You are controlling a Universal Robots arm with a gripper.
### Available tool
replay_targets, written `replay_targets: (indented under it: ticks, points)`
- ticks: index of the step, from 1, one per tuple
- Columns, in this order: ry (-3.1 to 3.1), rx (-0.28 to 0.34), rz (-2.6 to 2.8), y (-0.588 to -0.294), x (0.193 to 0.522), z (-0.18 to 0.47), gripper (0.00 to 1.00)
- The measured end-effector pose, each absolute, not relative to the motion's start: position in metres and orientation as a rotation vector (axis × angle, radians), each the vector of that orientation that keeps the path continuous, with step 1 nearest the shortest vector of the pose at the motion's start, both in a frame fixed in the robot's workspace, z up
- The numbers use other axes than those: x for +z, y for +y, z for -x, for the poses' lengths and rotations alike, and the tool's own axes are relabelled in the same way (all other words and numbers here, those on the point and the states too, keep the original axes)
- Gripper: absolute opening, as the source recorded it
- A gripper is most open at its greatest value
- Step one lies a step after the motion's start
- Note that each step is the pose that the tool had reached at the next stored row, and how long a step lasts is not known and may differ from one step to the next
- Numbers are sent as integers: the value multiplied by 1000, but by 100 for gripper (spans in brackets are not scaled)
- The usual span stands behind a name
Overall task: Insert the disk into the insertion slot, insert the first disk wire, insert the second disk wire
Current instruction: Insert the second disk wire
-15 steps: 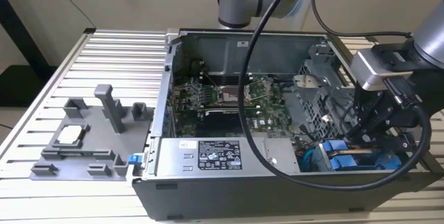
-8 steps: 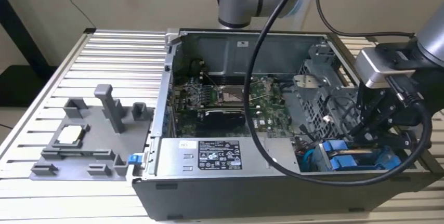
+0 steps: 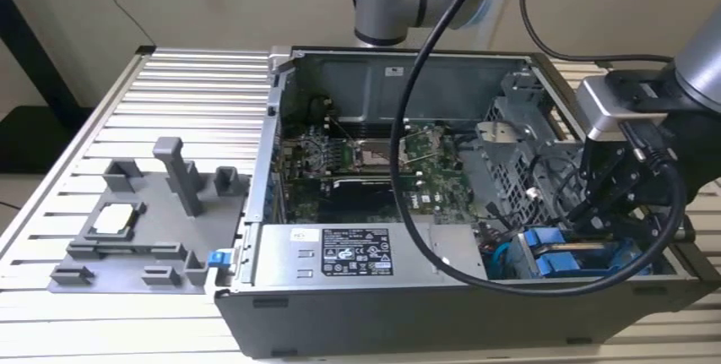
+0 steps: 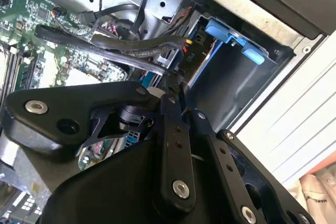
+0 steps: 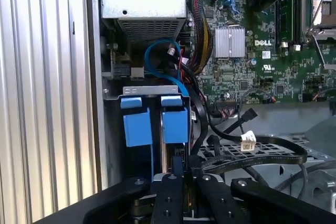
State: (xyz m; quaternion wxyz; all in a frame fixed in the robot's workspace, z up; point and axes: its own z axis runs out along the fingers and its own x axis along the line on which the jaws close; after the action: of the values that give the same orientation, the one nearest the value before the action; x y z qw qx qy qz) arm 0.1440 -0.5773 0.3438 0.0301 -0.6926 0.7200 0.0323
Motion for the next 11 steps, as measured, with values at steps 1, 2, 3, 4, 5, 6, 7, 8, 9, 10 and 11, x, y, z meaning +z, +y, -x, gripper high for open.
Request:
replay_targets:
  ticks: [1, 2, 3, 4, 5, 6, 7, 8, 9, 10, 11]
  points:
    - [2220, 100, 2135, -577, 344, -144, 16]
    - [2220, 100, 2135, -577, 344, -144, 16]
    - [2220, 100, 2135, -577, 344, -144, 16]
    - [2220, 100, 2135, -577, 344, -144, 16]
    - [2219, 100, 2135, -577, 343, -144, 16]
    - [2219, 100, 2135, -577, 343, -144, 16]
    - [2220, 100, 2135, -577, 343, -144, 16]
    - [2220, 100, 2135, -577, 343, -144, 16]
    - [2220, 100, 2135, -577, 342, -144, 16]
    - [2220, 100, 2135, -577, 342, -144, 16]
    - [2220, 100, 2135, -577, 342, -145, 16]
